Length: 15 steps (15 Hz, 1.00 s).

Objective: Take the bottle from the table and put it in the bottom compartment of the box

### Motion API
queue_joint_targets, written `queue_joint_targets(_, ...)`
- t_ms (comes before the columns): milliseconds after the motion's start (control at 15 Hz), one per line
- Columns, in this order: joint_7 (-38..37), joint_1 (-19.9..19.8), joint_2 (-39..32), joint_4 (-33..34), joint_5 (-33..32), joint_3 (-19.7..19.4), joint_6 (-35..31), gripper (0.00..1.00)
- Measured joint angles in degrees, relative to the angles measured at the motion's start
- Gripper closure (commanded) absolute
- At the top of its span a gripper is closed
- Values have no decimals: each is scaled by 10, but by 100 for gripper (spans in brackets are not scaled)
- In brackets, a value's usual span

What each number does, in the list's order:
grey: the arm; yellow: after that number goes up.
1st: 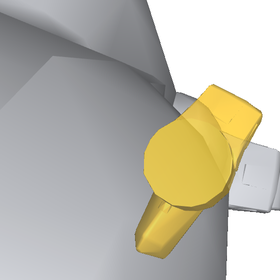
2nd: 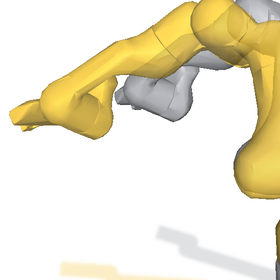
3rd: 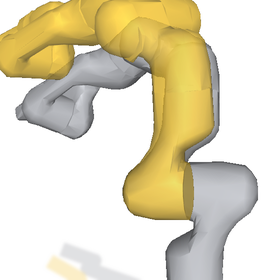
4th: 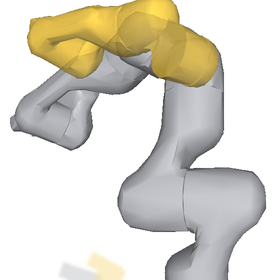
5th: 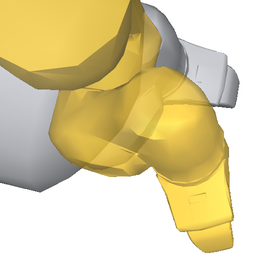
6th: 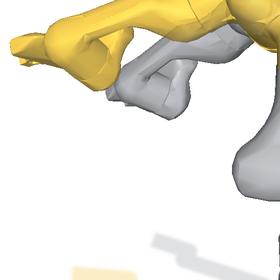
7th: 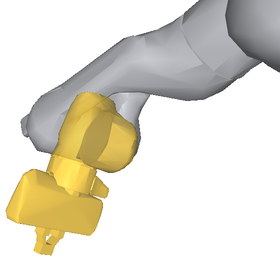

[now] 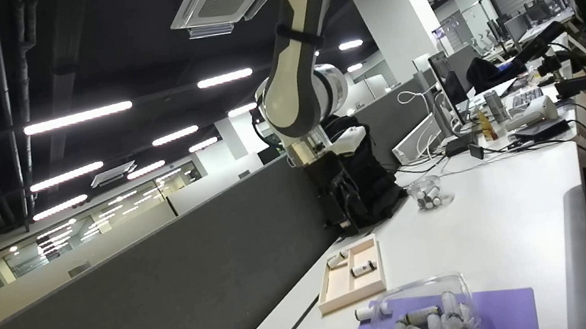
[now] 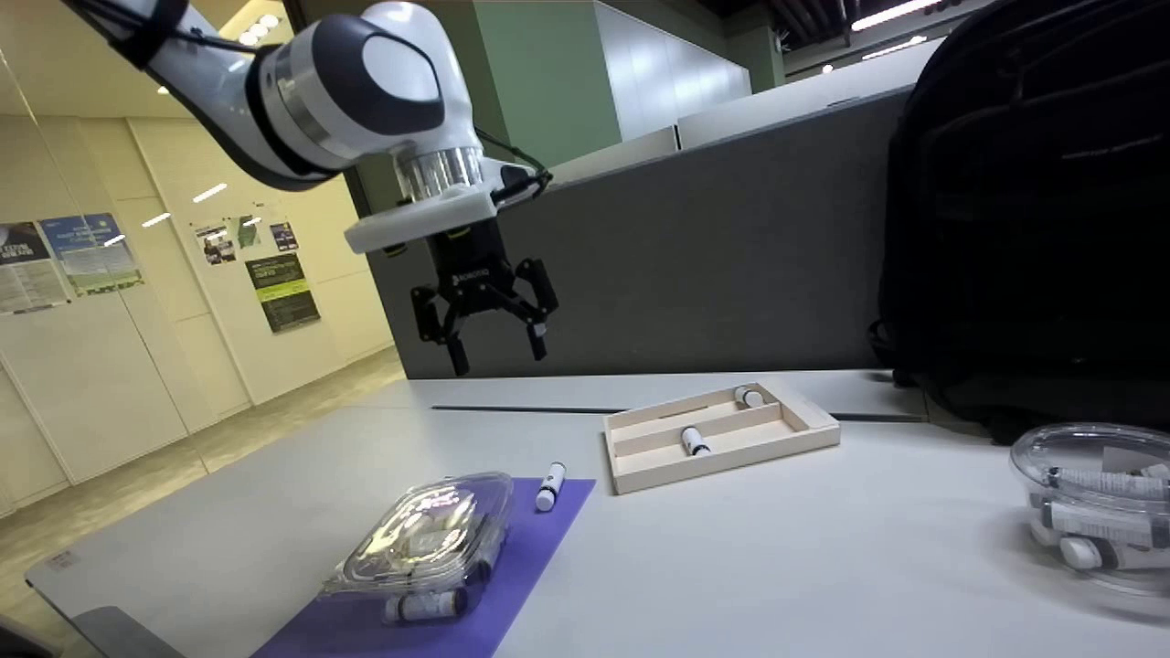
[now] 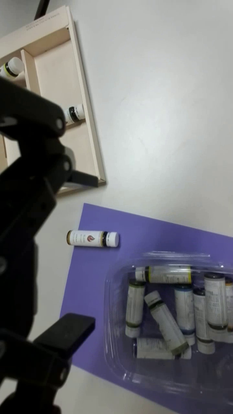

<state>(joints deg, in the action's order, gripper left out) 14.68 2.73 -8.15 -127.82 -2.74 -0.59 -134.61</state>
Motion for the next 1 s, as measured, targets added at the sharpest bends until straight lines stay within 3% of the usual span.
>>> queue_joint_targets(400, -21, 1, -30, 21, -20, 2, -5, 0)
queue_joint_targets(667, -23, -4, -45, 22, 2, 4, -28, 0)
queue_joint_targets(1000, -23, -16, -141, 77, 52, 10, -49, 0)
